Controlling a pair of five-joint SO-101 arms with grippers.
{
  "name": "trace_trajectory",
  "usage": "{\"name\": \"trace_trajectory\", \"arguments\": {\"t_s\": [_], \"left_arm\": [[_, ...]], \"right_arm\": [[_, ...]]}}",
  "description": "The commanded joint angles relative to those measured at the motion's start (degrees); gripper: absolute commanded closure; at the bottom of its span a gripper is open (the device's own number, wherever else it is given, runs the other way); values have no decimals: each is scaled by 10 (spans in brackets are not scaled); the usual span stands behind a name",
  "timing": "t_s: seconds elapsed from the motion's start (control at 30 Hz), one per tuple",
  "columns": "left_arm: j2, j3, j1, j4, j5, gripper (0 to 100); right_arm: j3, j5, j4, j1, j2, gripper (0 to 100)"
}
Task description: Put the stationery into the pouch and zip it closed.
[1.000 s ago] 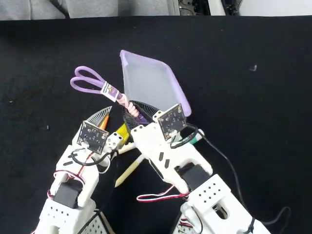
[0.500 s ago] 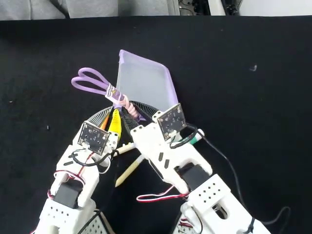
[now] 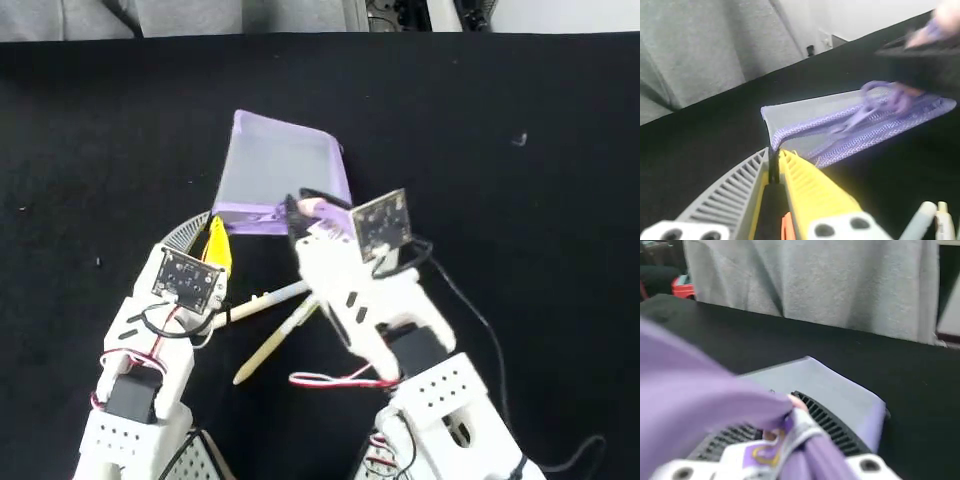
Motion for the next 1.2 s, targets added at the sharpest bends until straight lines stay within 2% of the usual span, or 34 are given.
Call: {"name": "trace_trajectory", "arguments": {"t_s": [0.0, 0.17, 0.4, 0.63, 1.0, 1.17], "left_arm": [[-4, 10, -29, -14, -5, 971], [-4, 10, -29, -14, -7, 971], [-4, 13, -30, -14, -8, 972], [-4, 13, -29, -14, -4, 972], [-3, 13, -29, -13, -7, 972], [-3, 13, -29, -13, -7, 972]], "right_arm": [[-90, 4, 99, 69, -2, 987], [-138, 4, 178, 120, -3, 987], [-160, 4, 196, 198, -3, 987], [-190, 32, 254, 185, -3, 987], [-243, 31, 324, 273, -3, 987], [-248, 31, 332, 275, -3, 987]]}}
